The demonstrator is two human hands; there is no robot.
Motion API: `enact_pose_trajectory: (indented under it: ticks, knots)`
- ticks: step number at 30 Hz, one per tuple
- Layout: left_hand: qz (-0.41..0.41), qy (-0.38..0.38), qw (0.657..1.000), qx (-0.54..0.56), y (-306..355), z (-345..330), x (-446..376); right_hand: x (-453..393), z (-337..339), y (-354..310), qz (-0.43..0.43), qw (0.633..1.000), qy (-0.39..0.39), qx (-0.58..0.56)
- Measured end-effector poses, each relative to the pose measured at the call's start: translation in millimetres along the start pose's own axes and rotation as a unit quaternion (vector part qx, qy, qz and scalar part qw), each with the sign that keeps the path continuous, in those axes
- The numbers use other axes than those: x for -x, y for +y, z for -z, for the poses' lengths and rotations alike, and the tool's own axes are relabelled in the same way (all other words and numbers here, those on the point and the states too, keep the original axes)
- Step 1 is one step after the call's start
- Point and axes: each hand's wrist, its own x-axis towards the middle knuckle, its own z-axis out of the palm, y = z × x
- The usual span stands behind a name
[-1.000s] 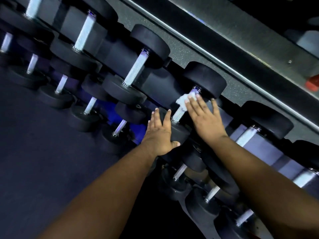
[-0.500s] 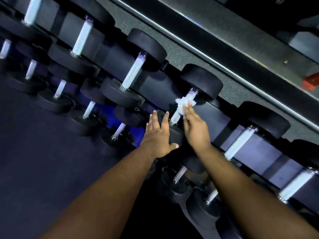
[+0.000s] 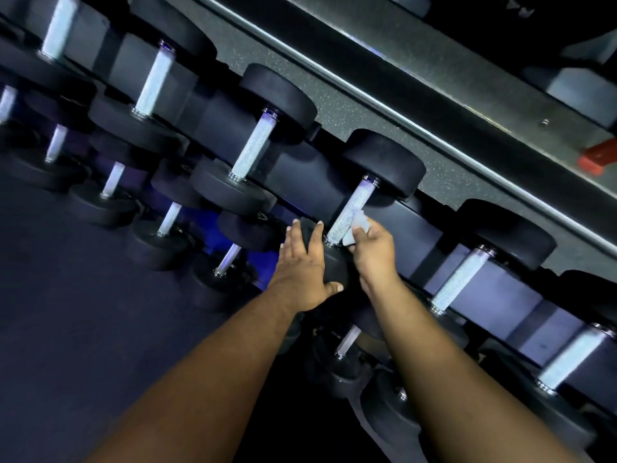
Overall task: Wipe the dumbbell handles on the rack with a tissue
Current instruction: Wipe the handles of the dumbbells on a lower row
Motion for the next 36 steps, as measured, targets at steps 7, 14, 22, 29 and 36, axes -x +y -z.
enact_pose_trajectory:
  ticks: [7,14,22,29,36]
  knots:
    - [-0.005,-0.007,1.0,-0.002,1,3,1,-31,-11,-24,-0.062,0.986,0.054,-0.144]
    - [-0.006,-0.012,1.0,0.005,0,3,3,-19,7,-28,-0.082,0.988,-0.082,-0.104]
    - [-0.006,-0.006,1.0,0.013,3,3,6,-12,-7,-7,-0.065,0.989,-0.084,0.1]
    - [-0.02,0.014,0.999,0.026,0,0,7,12,8,-22,0.229,0.877,0.056,0.418]
    - [-0.052,0.061,0.996,0.029,-5,-5,14,-10,16,-37,0.274,0.53,-0.196,0.779]
